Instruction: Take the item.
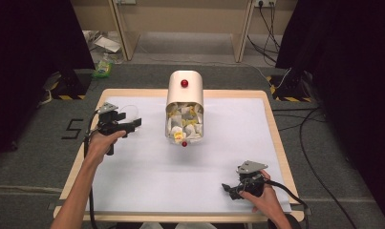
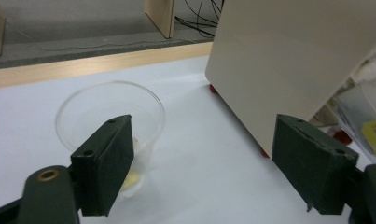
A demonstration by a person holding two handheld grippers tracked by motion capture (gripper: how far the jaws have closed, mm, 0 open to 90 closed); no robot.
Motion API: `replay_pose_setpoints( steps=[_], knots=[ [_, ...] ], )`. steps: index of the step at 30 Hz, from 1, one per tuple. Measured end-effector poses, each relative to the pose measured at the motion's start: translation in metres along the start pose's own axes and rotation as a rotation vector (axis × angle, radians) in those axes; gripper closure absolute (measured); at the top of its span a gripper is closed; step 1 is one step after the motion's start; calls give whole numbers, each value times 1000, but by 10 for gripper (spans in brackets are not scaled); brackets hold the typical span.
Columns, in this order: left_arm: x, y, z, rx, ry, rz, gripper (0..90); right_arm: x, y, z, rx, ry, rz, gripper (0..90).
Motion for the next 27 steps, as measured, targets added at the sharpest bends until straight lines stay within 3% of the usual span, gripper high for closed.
replay_pose_setpoints(
  steps=[16, 27],
  knots=[
    [15, 33, 23, 40, 7, -57, 181, 0, 0, 0, 0, -1, -1, 76],
    [48, 48, 32, 31, -2, -79, 181, 0, 0, 0, 0, -1, -1, 75]
  ],
)
Point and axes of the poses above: each handheld gripper's, and its own axes: z roughly backward along the jaws, x roughly out of its underside, y roughly to its right, the point moved 5 cm from there along -z, roughly forward along the jaws, and after that the axes turned 15 degrees about -z, right-handed, at the moved point
